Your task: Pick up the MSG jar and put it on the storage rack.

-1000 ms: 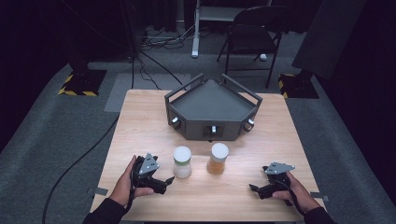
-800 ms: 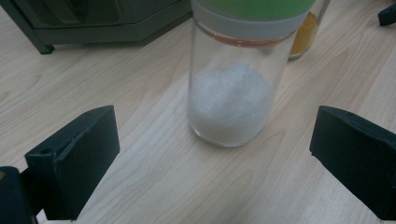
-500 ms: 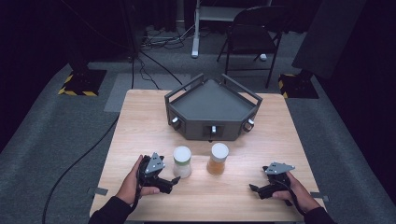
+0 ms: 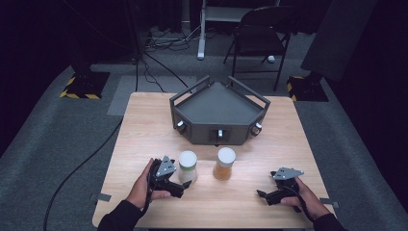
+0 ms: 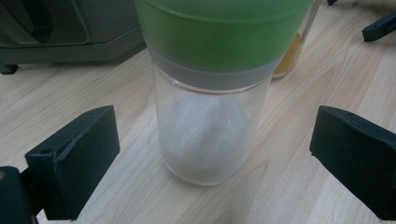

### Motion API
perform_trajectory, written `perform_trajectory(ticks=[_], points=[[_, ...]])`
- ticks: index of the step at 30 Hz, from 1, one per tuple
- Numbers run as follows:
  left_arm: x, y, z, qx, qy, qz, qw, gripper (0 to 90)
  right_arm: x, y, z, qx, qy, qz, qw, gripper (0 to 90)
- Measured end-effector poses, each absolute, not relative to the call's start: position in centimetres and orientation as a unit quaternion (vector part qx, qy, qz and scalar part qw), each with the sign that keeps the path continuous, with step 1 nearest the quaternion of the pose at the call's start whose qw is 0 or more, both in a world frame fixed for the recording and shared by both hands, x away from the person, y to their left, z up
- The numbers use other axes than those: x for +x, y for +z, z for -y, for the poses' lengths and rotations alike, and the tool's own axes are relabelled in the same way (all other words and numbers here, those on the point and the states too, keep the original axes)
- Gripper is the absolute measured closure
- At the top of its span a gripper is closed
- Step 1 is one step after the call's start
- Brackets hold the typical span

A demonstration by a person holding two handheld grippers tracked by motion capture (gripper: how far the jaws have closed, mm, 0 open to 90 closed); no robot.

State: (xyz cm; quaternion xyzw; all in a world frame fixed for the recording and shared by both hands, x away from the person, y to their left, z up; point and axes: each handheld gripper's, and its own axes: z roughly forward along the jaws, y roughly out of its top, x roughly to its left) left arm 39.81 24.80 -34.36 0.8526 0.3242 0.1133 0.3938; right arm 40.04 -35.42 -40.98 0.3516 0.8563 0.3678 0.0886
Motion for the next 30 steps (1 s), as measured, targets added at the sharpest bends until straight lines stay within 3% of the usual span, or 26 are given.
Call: perform_trajectory(ticks=[18,30], points=[[40.5,-36.4,-23.6,0.826,0.102,-0.363,0.419,3.6,40.0,-41.0,35.4,0.352,0.368,-0.856,0.089,0.2],[40.0,-37.7,-23.9,0.800,0.125,-0.377,0.450,12.8,40.0,-41.0,35.4,0.352,0.368,-0.856,0.088,0.2]])
